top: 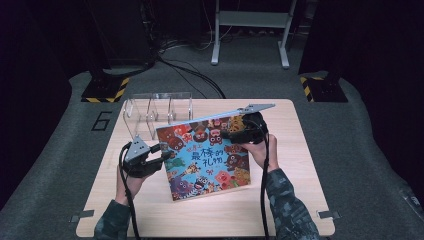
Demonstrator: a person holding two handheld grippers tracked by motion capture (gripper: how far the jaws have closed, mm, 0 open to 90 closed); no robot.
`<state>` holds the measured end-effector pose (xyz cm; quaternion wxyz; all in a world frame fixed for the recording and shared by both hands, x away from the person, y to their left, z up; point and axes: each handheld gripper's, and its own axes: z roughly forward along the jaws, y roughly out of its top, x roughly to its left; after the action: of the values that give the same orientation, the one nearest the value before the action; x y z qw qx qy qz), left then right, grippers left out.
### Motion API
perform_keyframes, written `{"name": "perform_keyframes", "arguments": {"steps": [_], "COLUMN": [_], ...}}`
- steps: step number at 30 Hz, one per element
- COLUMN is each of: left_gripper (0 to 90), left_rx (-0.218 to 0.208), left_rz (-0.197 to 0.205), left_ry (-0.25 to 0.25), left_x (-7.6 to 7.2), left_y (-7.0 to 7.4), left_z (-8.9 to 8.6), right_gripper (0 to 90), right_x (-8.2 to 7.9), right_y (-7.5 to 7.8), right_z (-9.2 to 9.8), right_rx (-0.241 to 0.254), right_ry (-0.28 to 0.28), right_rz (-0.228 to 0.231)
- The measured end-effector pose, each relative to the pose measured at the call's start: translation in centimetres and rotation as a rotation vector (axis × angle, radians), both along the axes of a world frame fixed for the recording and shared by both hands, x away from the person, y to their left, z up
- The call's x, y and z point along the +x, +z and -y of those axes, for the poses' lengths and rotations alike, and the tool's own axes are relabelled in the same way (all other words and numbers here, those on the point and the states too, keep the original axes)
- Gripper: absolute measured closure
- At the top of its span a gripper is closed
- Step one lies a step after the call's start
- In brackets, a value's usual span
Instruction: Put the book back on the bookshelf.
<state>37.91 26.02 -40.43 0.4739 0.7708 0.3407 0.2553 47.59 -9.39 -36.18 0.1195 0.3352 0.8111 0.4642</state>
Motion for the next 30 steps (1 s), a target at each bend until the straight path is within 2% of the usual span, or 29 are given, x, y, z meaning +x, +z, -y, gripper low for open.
{"name": "perform_keyframes", "arguments": {"steps": [5, 7, 10, 15, 16, 20, 22, 27, 30], "left_gripper": [56.3, 56.2, 56.4, 56.7, 56.7, 56.9, 57.0, 57.6, 57.7], "left_rx": [0.022, 0.051, 0.073, 0.055, 0.041, 0.029, 0.013, 0.028, 0.023], "left_rz": [0.029, 0.039, 0.055, 0.061, 0.056, 0.049, 0.064, 0.099, 0.094], "left_ry": [0.013, 0.022, 0.027, 0.027, 0.022, 0.015, 0.023, 0.033, 0.031], "left_x": [-0.2, -0.3, -0.4, -0.4, -0.3, -0.3, -0.4, -0.6, -0.6], "left_y": [0.2, 0.3, 0.4, 0.4, 0.4, 0.4, 0.4, 0.8, 0.6], "left_z": [0.1, 0.2, 0.2, 0.0, 0.0, -0.1, -0.1, 0.1, -0.1], "right_gripper": [26.2, 26.2, 26.0, 25.4, 25.2, 24.5, 24.1, 23.6, 23.6], "right_x": [0.0, 0.0, 0.1, 0.4, 0.4, 0.6, 0.7, 1.0, 1.0], "right_y": [0.2, 0.4, 0.6, 0.7, 0.7, 0.6, 0.6, 0.7, 0.7], "right_z": [-0.2, -0.3, -0.5, -0.6, -0.7, -0.7, -0.7, -0.8, -0.9], "right_rx": [0.004, 0.001, -0.006, 0.006, 0.007, 0.011, 0.019, 0.018, 0.007], "right_ry": [-0.003, 0.002, 0.005, 0.009, 0.01, 0.017, 0.019, 0.002, 0.009], "right_rz": [0.0, 0.012, 0.026, 0.027, 0.029, 0.034, 0.039, 0.053, 0.068]}}
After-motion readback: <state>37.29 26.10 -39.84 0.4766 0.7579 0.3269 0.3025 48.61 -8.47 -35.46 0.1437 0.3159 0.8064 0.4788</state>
